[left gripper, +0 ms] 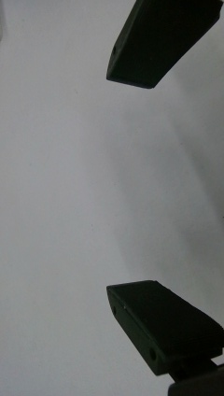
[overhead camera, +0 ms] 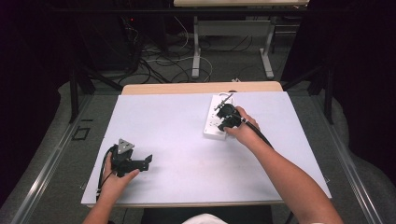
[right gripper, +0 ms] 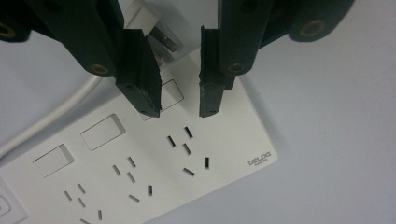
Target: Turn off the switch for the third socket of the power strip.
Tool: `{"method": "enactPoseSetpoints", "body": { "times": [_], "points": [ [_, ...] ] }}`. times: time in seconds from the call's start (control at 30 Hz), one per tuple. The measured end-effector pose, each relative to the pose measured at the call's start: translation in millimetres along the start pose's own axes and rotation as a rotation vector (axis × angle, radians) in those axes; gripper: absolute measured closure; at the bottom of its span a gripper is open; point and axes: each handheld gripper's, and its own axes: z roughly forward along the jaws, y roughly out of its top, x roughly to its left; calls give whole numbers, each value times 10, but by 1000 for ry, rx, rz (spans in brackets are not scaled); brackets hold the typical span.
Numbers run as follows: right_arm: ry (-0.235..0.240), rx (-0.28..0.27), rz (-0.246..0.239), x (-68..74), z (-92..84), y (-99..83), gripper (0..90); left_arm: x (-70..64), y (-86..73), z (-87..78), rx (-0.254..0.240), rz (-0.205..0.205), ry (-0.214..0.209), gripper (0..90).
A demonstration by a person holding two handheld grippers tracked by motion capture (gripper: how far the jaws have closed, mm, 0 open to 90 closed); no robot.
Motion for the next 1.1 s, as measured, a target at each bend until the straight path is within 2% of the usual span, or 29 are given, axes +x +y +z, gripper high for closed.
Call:
{"method": "enactPoseSetpoints", "body": {
  "times": [0.07, 0.1, 0.13, 0.17, 0.2, 0.23, 0.3, 0.33, 0.37, 0.4, 0.43, 0.63, 0.77, 0.9, 1.0, 1.03, 1.07, 1.1],
  "points": [
    [-4, -12, 4, 4, 0, -6, 672, 0, 0, 0, 0, 0, 0, 7],
    [3, 15, -1, 1, -22, 1, 662, 1, 0, 0, 0, 0, 0, 8],
    [-1, 10, -6, -2, -27, -3, 652, 0, 0, 0, 0, 0, 0, 7],
    [-2, -17, 3, 6, -13, -12, 638, 0, 0, -2, 0, 0, 0, 8],
    [-2, -14, 19, 19, -21, -15, 627, 0, 0, -2, 0, 0, 0, 8],
    [3, -24, -8, 0, -19, -13, 619, 0, 0, -2, 0, 0, 1, 8],
    [-2, -19, 28, 29, -35, -19, 601, -1, 0, -2, 0, 0, 1, 8],
    [-5, -19, 2, 16, -42, -21, 592, -1, 0, -1, 0, 1, 0, 7],
    [-2, -22, -3, 17, -43, -21, 587, -2, 0, -1, 0, 1, 0, 8],
    [-5, -2, 18, 34, -62, -22, 580, -2, 0, -1, 0, 1, 0, 7],
    [0, 0, -8, 21, -67, -18, 571, -2, 0, 0, 0, 0, 0, 7],
    [1, -24, -8, 59, -82, -33, 499, -3, 0, 1, 1, 1, 0, 7],
    [-1, -4, -29, 62, -113, -27, 478, -4, 0, 0, 1, 1, 0, 8],
    [-5, -35, -18, 87, -111, -43, 454, -4, 0, -1, 1, 1, 0, 8],
    [-6, -13, -8, 113, -137, -53, 428, -5, -1, 2, 1, 1, 0, 7],
    [-10, -4, -36, 101, -149, -49, 423, -6, -1, 3, 1, 2, 0, 8],
    [-9, -16, -34, 110, -145, -53, 419, -10, -1, 5, 0, -3, -3, 8],
    [-9, 13, -39, 111, -177, -48, 414, -8, -1, 2, 5, -1, -6, 8]
  ]
}}
